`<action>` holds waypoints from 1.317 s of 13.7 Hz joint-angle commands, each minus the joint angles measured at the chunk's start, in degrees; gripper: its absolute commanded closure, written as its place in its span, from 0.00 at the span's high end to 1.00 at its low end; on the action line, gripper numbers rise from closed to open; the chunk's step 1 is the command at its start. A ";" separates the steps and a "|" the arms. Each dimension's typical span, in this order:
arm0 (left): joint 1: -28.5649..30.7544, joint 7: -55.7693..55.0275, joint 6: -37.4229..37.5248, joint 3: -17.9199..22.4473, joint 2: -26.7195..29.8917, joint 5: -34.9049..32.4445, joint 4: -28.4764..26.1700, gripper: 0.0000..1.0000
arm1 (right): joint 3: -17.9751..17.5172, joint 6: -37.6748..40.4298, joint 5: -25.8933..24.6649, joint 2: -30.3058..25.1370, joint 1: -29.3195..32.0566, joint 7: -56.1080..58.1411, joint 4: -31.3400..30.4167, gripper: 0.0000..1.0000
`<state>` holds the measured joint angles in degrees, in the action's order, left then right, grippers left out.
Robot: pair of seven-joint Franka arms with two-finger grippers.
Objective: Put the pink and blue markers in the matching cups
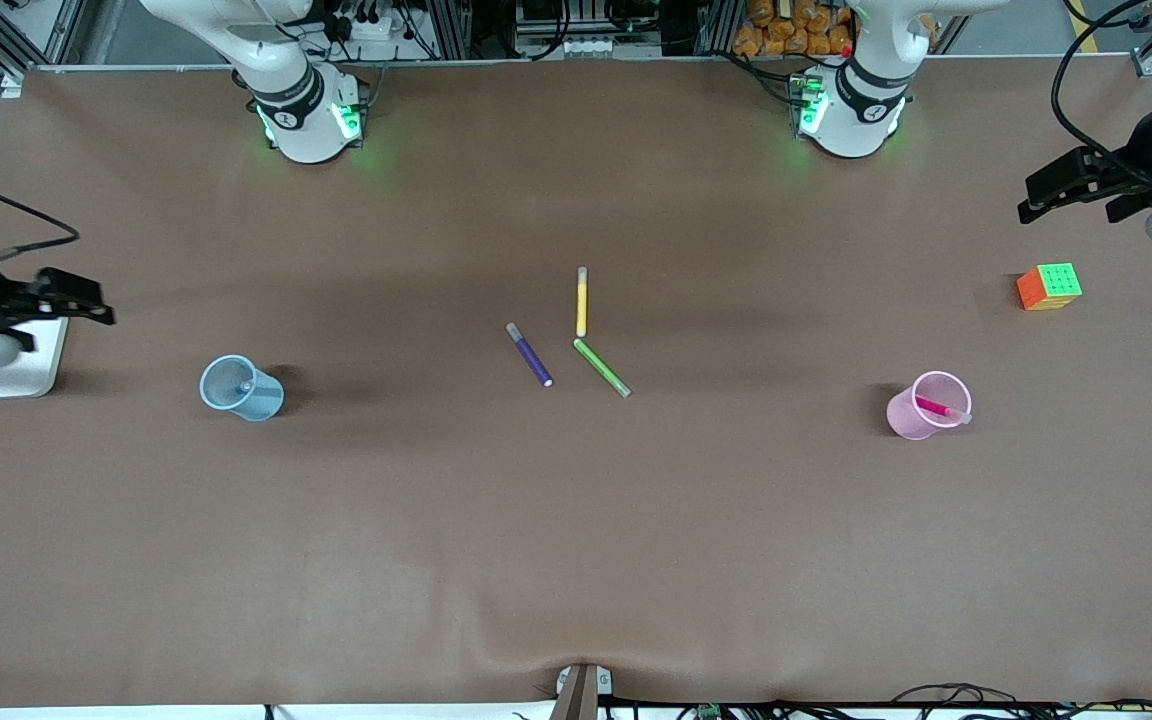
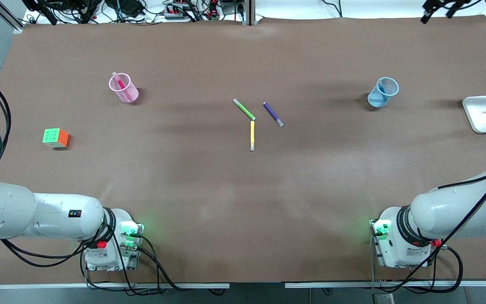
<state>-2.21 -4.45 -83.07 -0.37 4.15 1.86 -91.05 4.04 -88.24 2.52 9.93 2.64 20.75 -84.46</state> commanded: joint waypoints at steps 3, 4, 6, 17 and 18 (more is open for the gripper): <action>-0.16 0.23 -0.16 -0.24 -0.45 -1.41 0.44 1.00 | -7.64 1.57 -1.64 -5.79 8.44 -14.31 -0.97 1.00; -0.16 0.23 -0.16 -0.33 -0.46 -2.11 0.70 1.00 | -7.65 3.40 -1.64 -6.76 8.18 -16.60 -0.97 1.00; -0.16 0.23 -0.16 -0.33 -0.54 -2.12 0.79 1.00 | -7.21 4.65 -1.55 -8.87 7.48 -17.68 -2.10 1.00; -0.34 0.32 -0.08 -0.33 -0.90 -2.03 0.79 1.00 | -0.79 5.18 -1.47 -11.95 -1.05 -25.41 -4.66 1.00; -0.34 0.23 -0.16 -0.33 -0.90 -2.03 0.79 1.00 | -0.79 5.18 -1.47 -11.95 -0.88 -25.32 -4.57 1.00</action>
<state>-2.31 -4.42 -83.11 -0.61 3.67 0.93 -91.06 2.35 -83.21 2.07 -0.39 2.74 -4.37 -87.73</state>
